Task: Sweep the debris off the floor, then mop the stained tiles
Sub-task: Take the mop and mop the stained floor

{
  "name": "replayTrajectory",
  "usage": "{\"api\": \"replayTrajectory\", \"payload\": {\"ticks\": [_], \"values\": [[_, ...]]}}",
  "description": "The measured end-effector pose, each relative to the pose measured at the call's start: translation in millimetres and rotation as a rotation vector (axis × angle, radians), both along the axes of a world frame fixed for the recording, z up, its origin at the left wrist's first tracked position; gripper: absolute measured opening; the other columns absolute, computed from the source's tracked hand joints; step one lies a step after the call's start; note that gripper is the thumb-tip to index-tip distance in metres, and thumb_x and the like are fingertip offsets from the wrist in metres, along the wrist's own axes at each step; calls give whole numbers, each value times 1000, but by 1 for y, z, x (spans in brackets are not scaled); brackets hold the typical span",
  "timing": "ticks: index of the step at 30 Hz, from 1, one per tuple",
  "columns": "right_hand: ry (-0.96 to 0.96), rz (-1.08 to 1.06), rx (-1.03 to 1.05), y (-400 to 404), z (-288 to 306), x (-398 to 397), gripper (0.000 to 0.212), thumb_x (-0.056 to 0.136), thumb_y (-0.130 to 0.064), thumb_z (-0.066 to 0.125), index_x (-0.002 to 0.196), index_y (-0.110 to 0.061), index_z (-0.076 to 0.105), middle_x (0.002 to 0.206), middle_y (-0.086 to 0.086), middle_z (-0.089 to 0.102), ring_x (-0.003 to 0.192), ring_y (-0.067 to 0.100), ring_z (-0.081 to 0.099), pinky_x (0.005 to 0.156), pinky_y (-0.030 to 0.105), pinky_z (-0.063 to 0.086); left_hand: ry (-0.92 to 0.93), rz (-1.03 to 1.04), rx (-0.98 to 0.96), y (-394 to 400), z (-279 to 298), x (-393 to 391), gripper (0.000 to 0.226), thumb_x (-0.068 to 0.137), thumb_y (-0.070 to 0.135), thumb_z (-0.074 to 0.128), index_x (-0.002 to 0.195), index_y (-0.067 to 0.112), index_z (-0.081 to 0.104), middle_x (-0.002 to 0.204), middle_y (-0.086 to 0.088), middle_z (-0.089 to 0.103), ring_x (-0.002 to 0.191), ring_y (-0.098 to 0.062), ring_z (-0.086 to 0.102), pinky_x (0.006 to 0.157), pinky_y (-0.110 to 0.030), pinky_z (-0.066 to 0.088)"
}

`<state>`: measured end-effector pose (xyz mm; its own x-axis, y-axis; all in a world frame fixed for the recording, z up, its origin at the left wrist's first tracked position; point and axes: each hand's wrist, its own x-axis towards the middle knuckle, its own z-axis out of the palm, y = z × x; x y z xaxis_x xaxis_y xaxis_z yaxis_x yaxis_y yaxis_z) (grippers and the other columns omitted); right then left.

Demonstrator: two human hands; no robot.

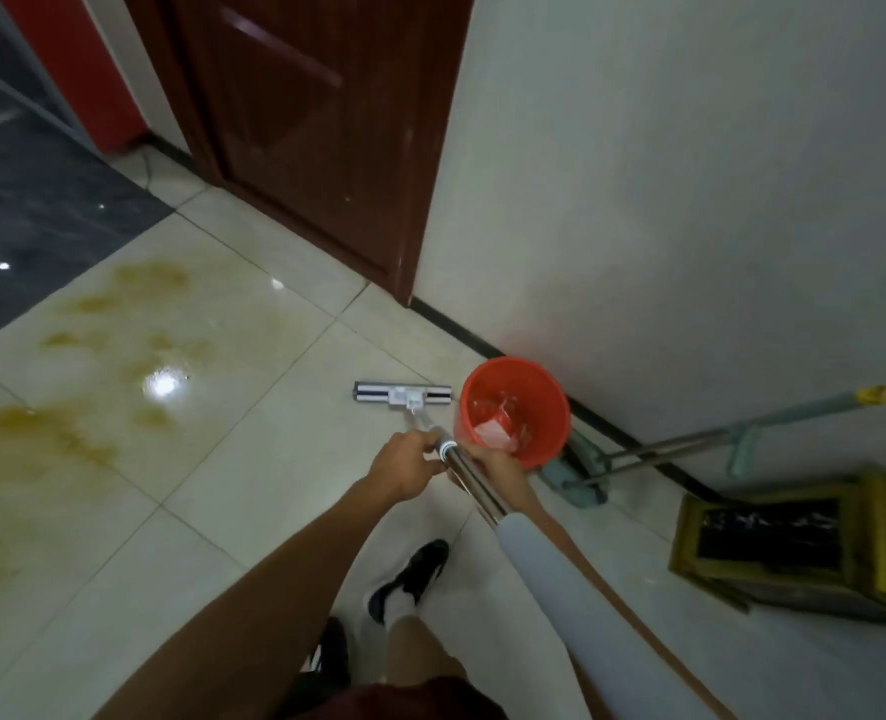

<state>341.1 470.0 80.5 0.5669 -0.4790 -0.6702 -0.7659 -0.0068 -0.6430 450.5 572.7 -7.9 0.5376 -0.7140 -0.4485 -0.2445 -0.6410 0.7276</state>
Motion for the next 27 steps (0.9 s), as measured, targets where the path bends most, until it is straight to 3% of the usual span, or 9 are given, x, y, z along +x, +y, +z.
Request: {"api": "replayTrajectory", "payload": {"ticks": [2, 4, 6, 9, 13, 15, 19, 23, 27], "values": [[16, 45, 10, 8, -15, -20, 37, 104, -4, 46, 141, 1, 52, 117, 3, 54, 74, -11, 64, 78, 6, 50, 31, -5, 23, 12, -11, -19, 40, 88, 32, 74, 124, 18, 68, 122, -9, 70, 111, -26, 65, 96, -39, 52], [-2, 69, 12, 22, -21, -44, 32, 104, -15, 51, 132, -5, 63, 111, 2, 67, 89, 10, 68, 92, 33, 56, 44, -25, 41, 20, -21, -37, 46, 87, 32, 75, 129, 15, 65, 125, -11, 69, 110, -27, 65, 96, -39, 51], [-11, 55, 10, 29, -26, -66, 24, 101, -22, 55, 116, -12, 71, 98, 10, 75, 89, 29, 73, 86, 49, 59, 46, -31, 49, 24, -31, -52, 52, 86, 30, 76, 133, 14, 63, 128, -12, 66, 113, -27, 64, 98, -40, 50], [-5, -140, 164, 26, -31, -90, 21, 96, -13, 59, 106, -22, 76, 92, 17, 76, 86, 36, 75, 79, 55, 62, 64, -51, 65, 26, -43, -71, 61, 82, 27, 81, 138, 11, 59, 134, -13, 63, 121, -26, 60, 103, -40, 46], [88, -248, 379, 21, -41, -109, 26, 94, -26, 67, 115, -11, 69, 94, 19, 73, 76, 33, 76, 61, 43, 63, 93, -68, 132, 21, -53, -98, 65, 79, 19, 83, 138, 11, 58, 132, -13, 64, 120, -25, 62, 104, -39, 48], [177, -212, 384, 24, -52, -119, 29, 95, -17, 66, 122, -13, 59, 100, 18, 68, 67, 30, 75, 54, 34, 59, 88, -112, 192, 14, -59, -115, 66, 80, 16, 82, 141, 12, 56, 133, -12, 64, 118, -24, 63, 102, -33, 49], [349, -143, 308, 21, -74, -140, 26, 93, -6, 60, 117, -8, 50, 94, 16, 60, 53, 21, 62, 44, 27, 52, 146, -108, 235, -1, -72, -141, 62, 83, 11, 79, 140, 13, 56, 130, -12, 66, 112, -23, 66, 92, -24, 49], [461, -141, 330, 12, -87, -152, 20, 92, -5, 57, 112, -2, 53, 79, 18, 63, 50, 23, 59, 45, 27, 49, 437, 337, 229, -16, -85, -150, 40, 89, 3, 63, 128, 10, 66, 104, -15, 74, 86, -27, 73, 73, -34, 60], [494, -107, 271, 10, -93, -143, 20, 93, -9, 57, 111, -1, 54, 87, 20, 68, 54, 24, 63, 47, 29, 51, 717, 637, 256, -23, -106, -145, 31, 95, 14, 62, 125, 8, 62, 103, -17, 73, 92, -33, 73, 74, -44, 62]]}}
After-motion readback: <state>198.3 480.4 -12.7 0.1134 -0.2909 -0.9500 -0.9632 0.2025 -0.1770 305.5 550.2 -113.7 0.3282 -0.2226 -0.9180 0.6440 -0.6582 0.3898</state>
